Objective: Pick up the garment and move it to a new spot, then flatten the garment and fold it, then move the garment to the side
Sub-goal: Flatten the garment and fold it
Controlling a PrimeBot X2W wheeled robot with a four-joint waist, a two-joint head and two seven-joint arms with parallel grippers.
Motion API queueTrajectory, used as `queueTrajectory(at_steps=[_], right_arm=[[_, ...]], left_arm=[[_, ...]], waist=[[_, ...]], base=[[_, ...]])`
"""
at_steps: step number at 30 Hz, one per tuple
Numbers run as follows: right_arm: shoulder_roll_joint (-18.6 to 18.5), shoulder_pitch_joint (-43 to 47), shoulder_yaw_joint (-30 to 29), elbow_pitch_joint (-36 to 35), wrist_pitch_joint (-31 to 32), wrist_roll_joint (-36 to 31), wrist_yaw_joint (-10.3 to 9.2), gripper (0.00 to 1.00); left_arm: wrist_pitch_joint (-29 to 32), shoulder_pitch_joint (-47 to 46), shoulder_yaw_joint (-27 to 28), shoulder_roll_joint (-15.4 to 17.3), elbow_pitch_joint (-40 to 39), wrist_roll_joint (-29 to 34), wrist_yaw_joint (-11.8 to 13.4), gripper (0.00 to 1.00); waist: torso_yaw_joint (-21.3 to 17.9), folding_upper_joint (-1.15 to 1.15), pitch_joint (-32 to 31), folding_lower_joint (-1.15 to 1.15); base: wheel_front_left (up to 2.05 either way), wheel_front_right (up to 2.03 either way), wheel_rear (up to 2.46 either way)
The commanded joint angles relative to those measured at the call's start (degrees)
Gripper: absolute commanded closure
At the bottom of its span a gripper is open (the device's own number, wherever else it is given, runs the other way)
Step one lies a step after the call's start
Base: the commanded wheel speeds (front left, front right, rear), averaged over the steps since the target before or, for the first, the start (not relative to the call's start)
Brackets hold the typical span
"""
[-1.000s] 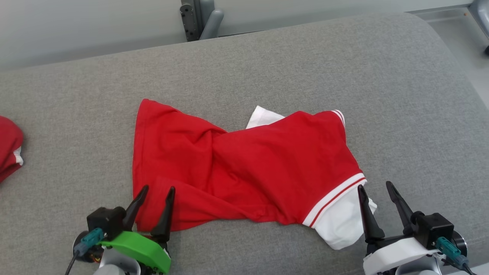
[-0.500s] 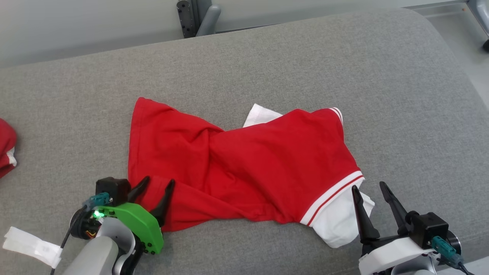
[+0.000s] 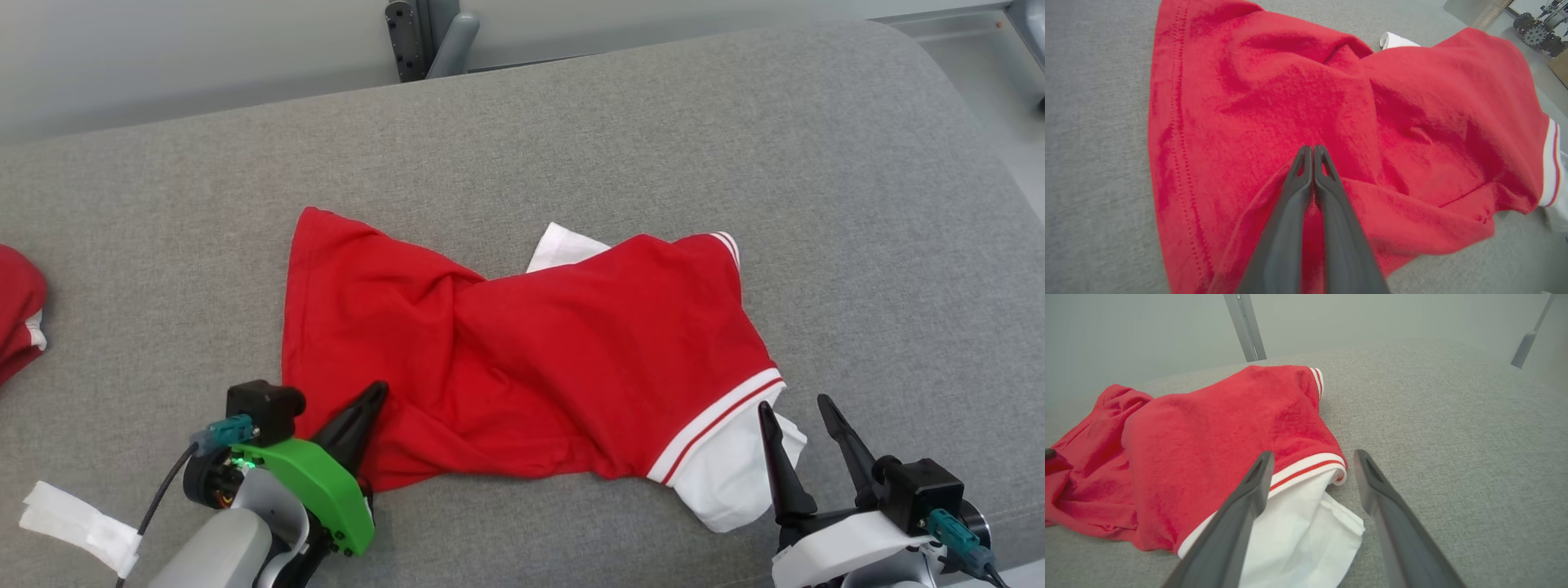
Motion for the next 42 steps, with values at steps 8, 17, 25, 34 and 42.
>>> queueTrajectory(at_steps=[8,17,25,34,42], right_arm=[[-0.16,0.99,-0.61,0.30,-0.18,-0.25,-0.02,0.00],[-0.17,1.16,-0.63,0.60,-0.18,-0.34,-0.02,0.00],[-0.16,2.20,-1.37,0.61,-0.18,-0.59,-0.02,0.00],[-0.17,2.72,-1.60,0.77,-0.18,-1.33,-0.02,0.00],[-0.17,3.09,-1.49,1.01,-0.17,-1.70,-0.02,0.00]], left_arm=[[-4.86,3.46,-4.20,5.22,-5.86,-3.19,-0.17,1.00],[-4.63,7.19,-7.48,8.67,-6.69,-4.54,-0.18,1.00],[-7.23,11.49,-7.01,9.71,-9.26,-5.16,0.64,1.00],[-7.64,16.82,-7.51,10.70,-12.97,-6.52,1.91,0.88],[-6.77,22.00,-6.65,11.62,-15.88,-9.73,4.66,0.00]], waist=[[1.54,0.63,-1.16,0.00],[2.71,0.63,-1.12,0.00],[3.49,0.63,-1.61,0.00],[5.05,0.63,-2.21,0.00],[6.01,0.63,-3.06,0.00]], base=[[0.00,0.00,0.00],[0.00,0.00,0.00],[0.00,0.00,0.00],[0.00,0.00,0.00],[0.00,0.00,0.00]])
